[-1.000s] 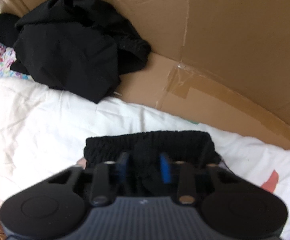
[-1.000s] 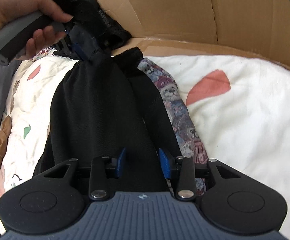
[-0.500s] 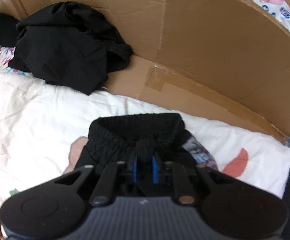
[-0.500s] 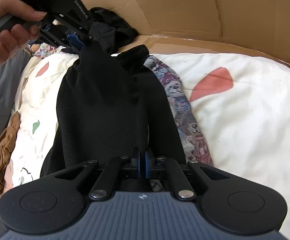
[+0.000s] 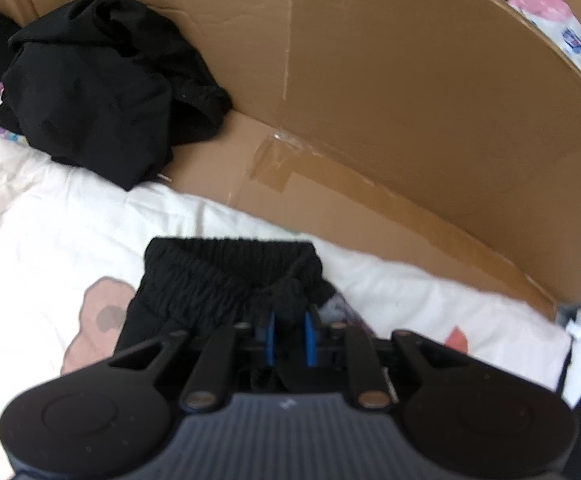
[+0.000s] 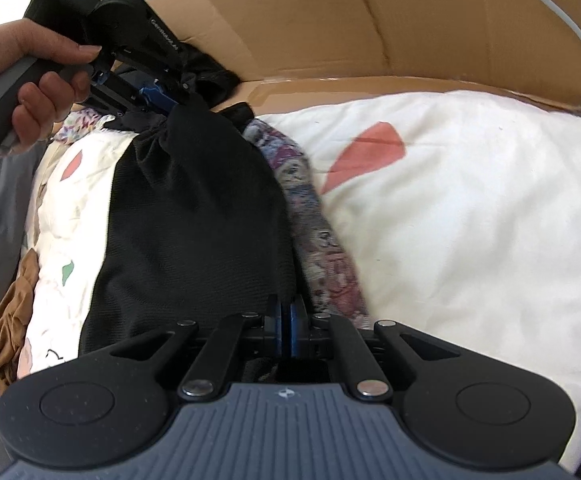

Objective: Fold clothes
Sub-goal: 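Pinch the waistband with the left tool while the right tool pinches the pants leg, then open both tools and move the left tool back along the pants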

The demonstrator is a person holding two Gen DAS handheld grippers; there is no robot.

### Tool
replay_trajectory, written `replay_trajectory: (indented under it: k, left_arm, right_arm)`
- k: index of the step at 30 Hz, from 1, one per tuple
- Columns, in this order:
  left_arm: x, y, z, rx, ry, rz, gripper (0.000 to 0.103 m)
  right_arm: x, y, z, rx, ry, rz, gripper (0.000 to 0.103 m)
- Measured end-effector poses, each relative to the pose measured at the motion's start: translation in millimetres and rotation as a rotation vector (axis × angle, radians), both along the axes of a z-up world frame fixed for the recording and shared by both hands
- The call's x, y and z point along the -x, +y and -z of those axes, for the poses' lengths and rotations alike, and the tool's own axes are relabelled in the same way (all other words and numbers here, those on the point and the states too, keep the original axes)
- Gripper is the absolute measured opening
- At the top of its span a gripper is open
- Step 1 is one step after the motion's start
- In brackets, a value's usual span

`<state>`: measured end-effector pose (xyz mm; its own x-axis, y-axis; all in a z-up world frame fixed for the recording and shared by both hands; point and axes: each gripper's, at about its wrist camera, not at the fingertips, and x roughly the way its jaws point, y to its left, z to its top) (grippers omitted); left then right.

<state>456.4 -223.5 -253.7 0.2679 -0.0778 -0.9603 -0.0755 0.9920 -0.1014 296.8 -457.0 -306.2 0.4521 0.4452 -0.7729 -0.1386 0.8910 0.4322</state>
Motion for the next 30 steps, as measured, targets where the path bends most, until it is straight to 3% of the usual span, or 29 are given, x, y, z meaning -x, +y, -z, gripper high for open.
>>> replay_trajectory:
  k: [9, 17, 19, 22, 27, 30]
  left_arm:
    - [-22, -4, 23, 0.039, -0.021, -0.001, 0.015]
    - [-28, -7, 36, 0.078, -0.098, -0.011, 0.016]
    - [-30, -6, 39, 0.09, -0.094, -0.025, 0.019]
    - [-31, -8, 38, 0.082, -0.095, 0.002, 0.031]
    - [-20, -13, 26, 0.061, -0.084, 0.059, 0.053]
    - [-11, -14, 18, 0.052, -0.083, 0.062, 0.059]
  right_arm:
    - [-12, -4, 11, 0.0, 0.019, 0.007, 0.004]
    - [-21, -3, 17, -0.016, 0.042, 0.011, 0.007]
    - [-21, -7, 18, -0.034, 0.063, 0.003, 0.01]
    - [-17, -16, 16, -0.042, 0.06, -0.008, 0.027]
    - [-9, -36, 16, -0.096, 0.095, -0.005, 0.027]
    - [-6, -40, 13, -0.094, 0.107, 0.001, 0.027]
